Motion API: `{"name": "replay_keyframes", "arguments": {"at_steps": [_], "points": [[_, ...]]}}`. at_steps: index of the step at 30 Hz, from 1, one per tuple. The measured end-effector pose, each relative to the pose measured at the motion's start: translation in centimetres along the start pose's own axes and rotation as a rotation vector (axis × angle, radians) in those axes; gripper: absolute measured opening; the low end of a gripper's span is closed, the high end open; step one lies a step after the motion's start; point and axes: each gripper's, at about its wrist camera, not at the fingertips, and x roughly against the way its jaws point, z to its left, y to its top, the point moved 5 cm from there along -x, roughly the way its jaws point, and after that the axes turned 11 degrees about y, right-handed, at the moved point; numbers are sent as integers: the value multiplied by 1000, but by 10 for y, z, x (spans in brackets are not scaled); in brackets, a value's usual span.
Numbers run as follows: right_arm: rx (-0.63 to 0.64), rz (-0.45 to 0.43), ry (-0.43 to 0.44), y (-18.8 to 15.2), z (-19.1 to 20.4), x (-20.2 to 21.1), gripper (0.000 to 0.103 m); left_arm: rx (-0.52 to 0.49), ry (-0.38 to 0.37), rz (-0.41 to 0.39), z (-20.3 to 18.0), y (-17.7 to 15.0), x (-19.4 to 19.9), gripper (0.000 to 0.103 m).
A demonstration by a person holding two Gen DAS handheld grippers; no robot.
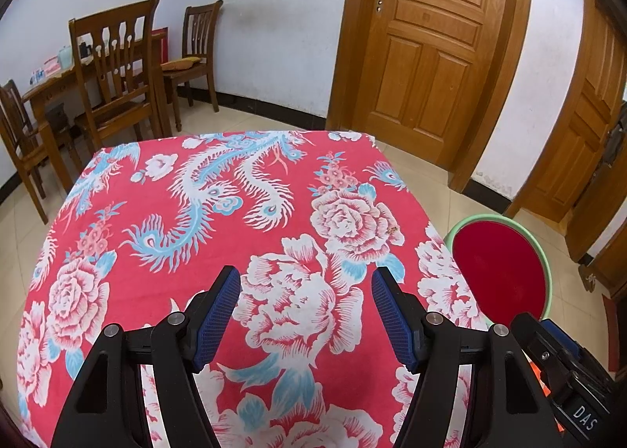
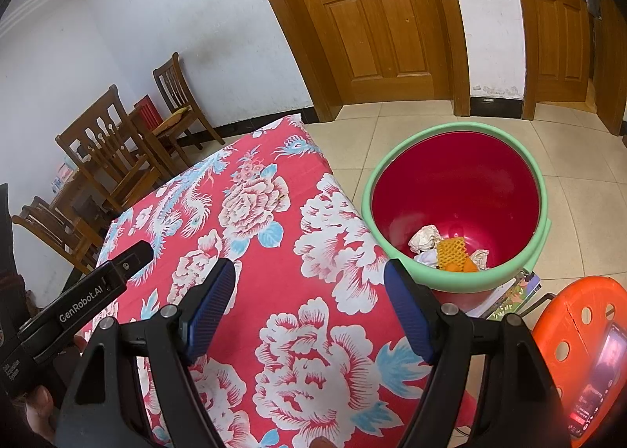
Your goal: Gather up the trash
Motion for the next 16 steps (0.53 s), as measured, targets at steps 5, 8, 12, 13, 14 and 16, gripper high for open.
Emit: {"name": "replay_keyframes", "arguments": {"at_steps": [5, 8, 12, 13, 14, 16], "points": [[1, 0, 0, 0, 0, 0, 78, 1, 0, -1, 0, 0, 1, 71], [1, 1, 0, -1, 0, 0, 78, 2, 1, 0, 1, 0, 2, 71], [0, 0, 0, -1, 1, -1, 78, 4, 2, 1, 2, -1, 3, 71], [0, 0, -1, -1, 1, -1, 78, 4, 2, 2, 2, -1, 2, 71], [0, 0, -2, -1, 1, -1, 78, 4, 2, 3, 3, -2, 2, 71], [0, 1, 0, -1, 0, -1, 78, 1, 3, 6, 3, -2, 1, 71]]}}
